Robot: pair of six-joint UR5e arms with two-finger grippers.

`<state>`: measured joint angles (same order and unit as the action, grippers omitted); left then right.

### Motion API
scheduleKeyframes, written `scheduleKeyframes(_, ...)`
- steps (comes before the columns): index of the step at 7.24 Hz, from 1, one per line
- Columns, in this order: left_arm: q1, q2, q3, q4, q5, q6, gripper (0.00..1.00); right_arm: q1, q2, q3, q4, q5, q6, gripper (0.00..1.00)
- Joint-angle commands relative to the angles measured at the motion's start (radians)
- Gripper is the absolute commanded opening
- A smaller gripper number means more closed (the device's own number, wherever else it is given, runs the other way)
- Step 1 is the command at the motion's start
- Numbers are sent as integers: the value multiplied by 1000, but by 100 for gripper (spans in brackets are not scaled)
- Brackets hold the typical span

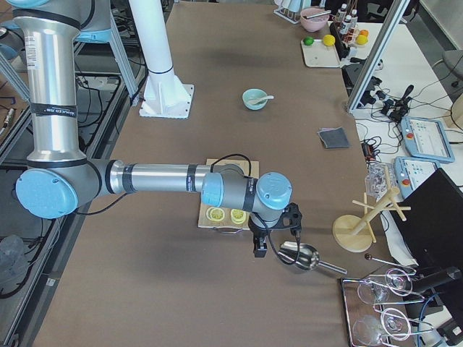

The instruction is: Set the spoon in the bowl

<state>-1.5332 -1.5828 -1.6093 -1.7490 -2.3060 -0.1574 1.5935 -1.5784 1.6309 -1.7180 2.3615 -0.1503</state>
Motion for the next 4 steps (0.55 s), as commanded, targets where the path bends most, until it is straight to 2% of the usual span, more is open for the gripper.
scheduleKeyframes(1,-1,1,2,0,2,3,98,-1,0,11,-15,2,-2,100)
scheduleKeyframes(4,-1,-3,15,-1,5,-1,98,-1,6,14,-15,4,0,100)
